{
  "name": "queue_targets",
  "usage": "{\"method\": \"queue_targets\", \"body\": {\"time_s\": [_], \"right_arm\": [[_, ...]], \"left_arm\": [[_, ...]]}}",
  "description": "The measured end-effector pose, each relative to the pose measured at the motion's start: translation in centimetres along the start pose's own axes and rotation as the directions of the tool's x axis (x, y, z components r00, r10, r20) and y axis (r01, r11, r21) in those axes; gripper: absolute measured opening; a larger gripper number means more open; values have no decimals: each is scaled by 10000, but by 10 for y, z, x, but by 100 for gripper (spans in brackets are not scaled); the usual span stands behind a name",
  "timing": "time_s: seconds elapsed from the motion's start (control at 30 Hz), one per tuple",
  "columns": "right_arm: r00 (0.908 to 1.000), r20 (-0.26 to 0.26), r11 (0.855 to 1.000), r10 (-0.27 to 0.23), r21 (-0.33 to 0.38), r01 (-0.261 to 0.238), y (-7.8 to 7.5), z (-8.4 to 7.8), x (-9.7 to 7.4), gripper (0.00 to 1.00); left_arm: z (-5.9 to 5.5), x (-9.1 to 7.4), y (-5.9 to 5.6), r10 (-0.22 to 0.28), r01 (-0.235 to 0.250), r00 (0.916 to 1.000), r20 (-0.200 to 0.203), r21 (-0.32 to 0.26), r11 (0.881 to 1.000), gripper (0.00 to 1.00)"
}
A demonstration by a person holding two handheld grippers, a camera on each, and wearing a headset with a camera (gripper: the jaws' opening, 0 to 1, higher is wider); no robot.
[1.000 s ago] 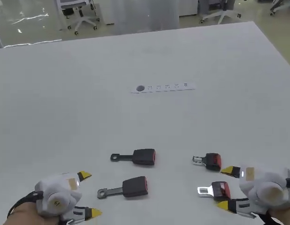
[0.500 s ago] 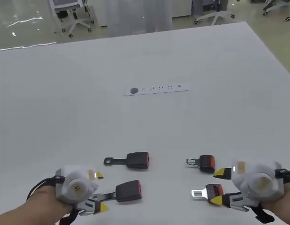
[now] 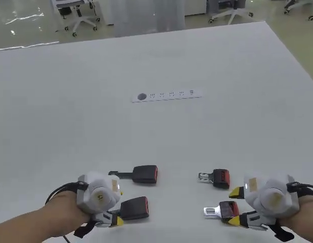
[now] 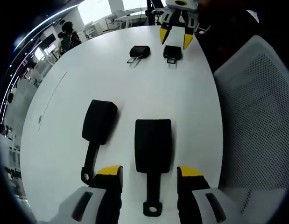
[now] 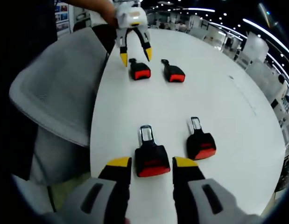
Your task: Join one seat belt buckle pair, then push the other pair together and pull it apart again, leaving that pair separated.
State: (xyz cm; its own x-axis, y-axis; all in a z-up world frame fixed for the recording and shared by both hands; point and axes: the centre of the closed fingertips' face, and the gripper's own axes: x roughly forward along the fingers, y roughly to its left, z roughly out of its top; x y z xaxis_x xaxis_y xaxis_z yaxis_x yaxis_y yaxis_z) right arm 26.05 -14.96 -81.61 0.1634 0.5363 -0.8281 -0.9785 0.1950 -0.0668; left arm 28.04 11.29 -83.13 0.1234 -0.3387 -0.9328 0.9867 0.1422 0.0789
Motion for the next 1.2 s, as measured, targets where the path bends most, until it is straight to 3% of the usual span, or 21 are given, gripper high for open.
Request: {"method": "queue_targets", "body": {"time_s": [0.33, 0.57, 0.7, 0.9, 1.2], "right_arm": [[9981, -524, 9992, 328, -215, -339, -1, -7, 12, 36], [9948, -885, 9983, 502, -253, -526, -1, -14, 18, 34], [9941, -862, 9977, 664, -79, -674, -1, -14, 20, 33], [9917, -787, 9948, 1018, 87, -1014, 0, -14, 21, 33], [9924, -737, 9945, 985, 421, -955, 0, -14, 21, 33]], "left_arm": [[3, 9, -2, -525, 536, 9984, -221, 547, 9971, 43], [5, 16, -5, -883, 931, 9952, -426, 1298, 9872, 35], [7, 16, -7, -895, 1016, 9940, -624, 2291, 9681, 34], [7, 16, -8, -917, 1075, 9920, -867, 2000, 9739, 32], [7, 18, -8, -1209, 1436, 9840, -1312, 1808, 9730, 33]]}}
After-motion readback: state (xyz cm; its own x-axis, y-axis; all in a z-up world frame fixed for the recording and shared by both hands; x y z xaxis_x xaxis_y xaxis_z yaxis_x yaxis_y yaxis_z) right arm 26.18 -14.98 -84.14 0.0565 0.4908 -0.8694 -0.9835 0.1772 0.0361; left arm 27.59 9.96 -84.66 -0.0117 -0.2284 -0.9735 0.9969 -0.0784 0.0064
